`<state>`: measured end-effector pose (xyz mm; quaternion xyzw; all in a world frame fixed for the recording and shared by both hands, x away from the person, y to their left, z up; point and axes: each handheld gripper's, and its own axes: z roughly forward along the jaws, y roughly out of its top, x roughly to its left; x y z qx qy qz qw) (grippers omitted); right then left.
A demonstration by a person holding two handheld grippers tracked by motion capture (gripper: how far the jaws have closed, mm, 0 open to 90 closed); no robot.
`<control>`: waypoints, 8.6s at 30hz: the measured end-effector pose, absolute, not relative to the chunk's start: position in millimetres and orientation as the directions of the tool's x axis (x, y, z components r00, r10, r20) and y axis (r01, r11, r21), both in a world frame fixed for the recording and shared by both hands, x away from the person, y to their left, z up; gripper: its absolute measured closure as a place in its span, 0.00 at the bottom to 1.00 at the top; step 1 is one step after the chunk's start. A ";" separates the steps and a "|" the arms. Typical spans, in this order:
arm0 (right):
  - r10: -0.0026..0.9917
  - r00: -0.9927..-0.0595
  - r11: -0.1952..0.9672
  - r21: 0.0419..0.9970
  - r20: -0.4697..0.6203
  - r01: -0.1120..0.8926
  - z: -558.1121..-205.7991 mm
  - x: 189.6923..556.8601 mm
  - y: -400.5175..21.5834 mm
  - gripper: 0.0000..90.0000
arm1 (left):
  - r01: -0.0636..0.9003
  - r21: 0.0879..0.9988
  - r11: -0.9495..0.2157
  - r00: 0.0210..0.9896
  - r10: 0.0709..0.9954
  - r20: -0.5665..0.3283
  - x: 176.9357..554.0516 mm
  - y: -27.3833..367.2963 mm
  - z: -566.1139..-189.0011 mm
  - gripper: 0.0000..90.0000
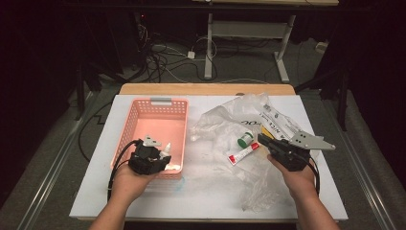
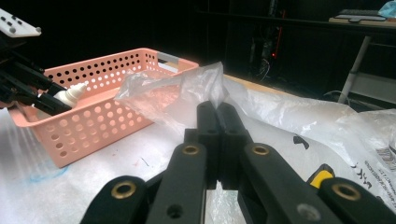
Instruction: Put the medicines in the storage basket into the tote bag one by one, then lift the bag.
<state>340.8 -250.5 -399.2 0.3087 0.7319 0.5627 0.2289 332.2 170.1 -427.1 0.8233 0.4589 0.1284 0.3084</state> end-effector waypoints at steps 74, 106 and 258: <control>0.720 -0.694 0.153 0.968 0.028 0.198 -398.1 341.2 -260.2 1.00 | 0.425 0.782 -0.456 0.822 0.557 -0.122 372.7 -73.7 -467.6 0.64; 0.721 -0.693 0.157 0.968 0.025 0.198 -397.3 339.4 -258.0 1.00 | 0.457 0.752 -0.475 0.764 0.643 -0.059 335.9 25.0 -471.9 0.36; 0.860 -0.510 0.075 0.981 0.028 0.181 -386.1 326.7 -319.4 0.06 | 0.367 0.884 -0.289 0.760 0.641 -0.106 318.4 31.1 -465.9 0.00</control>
